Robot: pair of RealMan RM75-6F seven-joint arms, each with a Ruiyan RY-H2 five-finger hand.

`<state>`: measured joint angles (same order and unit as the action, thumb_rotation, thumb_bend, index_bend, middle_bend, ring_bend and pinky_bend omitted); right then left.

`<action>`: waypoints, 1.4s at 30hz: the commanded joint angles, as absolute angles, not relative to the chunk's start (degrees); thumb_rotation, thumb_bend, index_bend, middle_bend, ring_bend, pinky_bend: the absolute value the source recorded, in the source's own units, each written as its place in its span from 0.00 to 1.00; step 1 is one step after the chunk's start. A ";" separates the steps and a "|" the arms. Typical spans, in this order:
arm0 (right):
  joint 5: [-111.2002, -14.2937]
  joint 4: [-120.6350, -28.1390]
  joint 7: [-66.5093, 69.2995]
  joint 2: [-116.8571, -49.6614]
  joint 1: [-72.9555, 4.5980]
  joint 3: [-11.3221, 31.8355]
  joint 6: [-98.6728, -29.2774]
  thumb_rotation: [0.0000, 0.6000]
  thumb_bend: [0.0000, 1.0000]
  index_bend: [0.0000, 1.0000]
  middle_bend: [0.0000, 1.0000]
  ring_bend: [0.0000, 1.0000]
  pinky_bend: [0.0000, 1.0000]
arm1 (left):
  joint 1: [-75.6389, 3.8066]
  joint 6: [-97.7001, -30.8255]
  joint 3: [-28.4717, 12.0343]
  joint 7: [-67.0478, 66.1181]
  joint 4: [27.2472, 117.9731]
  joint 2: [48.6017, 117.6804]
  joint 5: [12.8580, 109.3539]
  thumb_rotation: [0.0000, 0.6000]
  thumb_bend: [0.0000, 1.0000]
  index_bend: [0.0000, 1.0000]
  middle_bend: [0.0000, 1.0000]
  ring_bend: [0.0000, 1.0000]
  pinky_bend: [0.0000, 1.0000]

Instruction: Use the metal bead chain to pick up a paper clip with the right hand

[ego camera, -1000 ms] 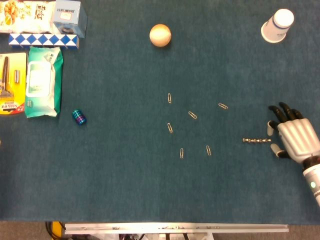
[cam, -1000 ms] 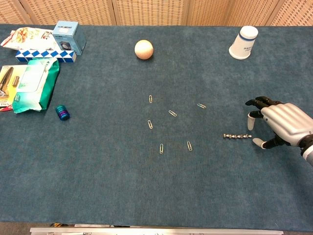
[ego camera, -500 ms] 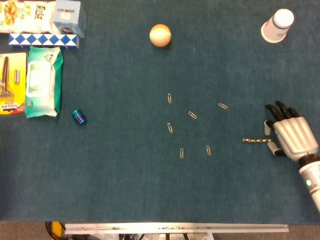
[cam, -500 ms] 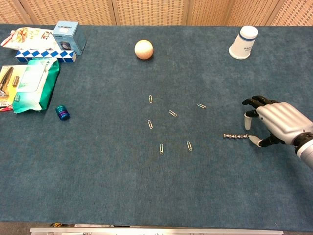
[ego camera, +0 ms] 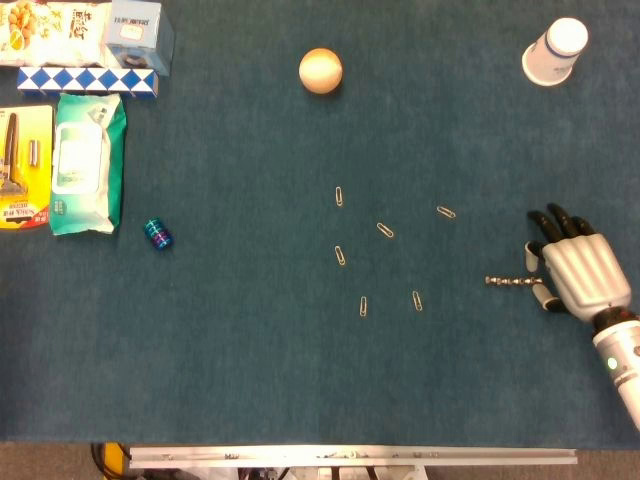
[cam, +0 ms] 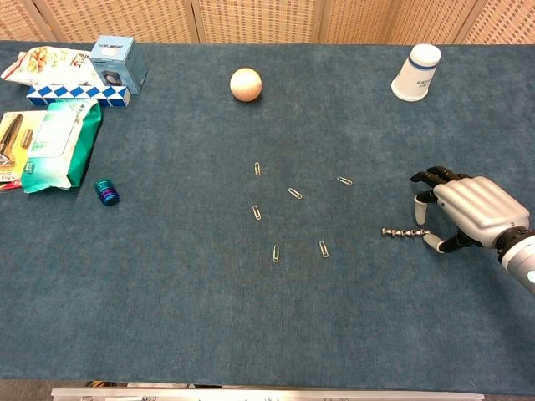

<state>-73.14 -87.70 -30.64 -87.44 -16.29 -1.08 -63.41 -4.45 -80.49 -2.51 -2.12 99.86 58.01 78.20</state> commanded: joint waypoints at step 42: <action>-72.33 -86.98 -32.38 -89.07 -17.26 -2.08 -63.47 1.00 0.30 0.52 0.14 0.03 0.19 | -4.16 -80.89 -2.47 -1.75 100.04 57.72 78.51 1.00 0.09 0.45 0.34 0.34 0.42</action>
